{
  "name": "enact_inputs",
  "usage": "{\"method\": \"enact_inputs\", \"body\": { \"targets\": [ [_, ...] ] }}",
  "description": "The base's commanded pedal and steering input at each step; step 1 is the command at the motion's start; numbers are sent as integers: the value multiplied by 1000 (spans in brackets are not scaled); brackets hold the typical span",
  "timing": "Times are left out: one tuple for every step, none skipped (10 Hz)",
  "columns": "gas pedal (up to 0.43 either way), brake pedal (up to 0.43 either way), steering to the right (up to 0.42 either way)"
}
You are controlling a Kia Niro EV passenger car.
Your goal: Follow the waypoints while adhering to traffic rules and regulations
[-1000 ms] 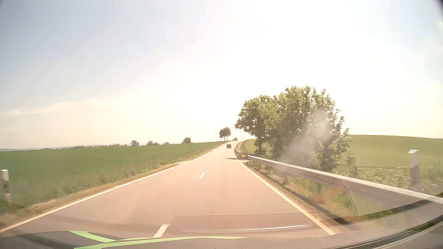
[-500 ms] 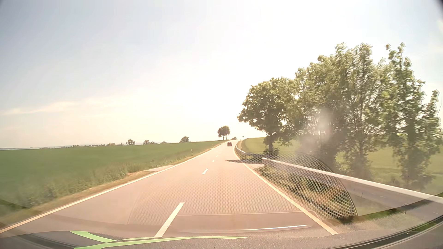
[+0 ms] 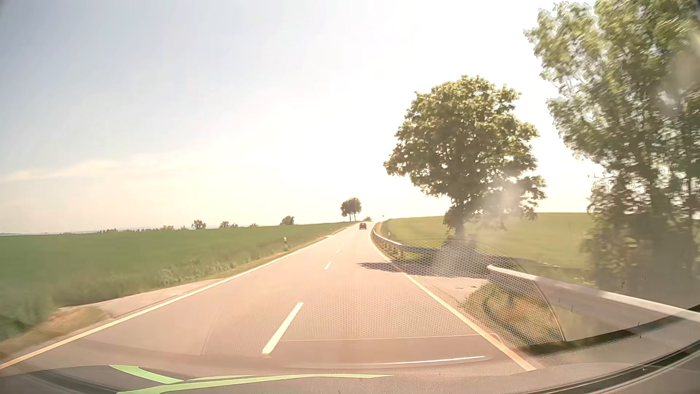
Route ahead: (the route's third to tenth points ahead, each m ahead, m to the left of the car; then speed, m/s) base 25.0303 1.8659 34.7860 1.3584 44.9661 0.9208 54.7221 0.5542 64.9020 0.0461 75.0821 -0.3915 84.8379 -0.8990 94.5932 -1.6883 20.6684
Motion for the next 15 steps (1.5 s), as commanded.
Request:
{"method": "enact_inputs", "body": {
  "targets": [
    [157,0,2],
    [157,0,2],
    [157,0,2],
    [157,0,2],
    [157,0,2],
    [157,0,2],
    [157,0,2],
    [157,0,2],
    [157,0,2],
    [157,0,2],
    [157,0,2],
    [157,0,2],
    [157,0,2],
    [157,0,2],
    [169,0,2]
  ]
}}
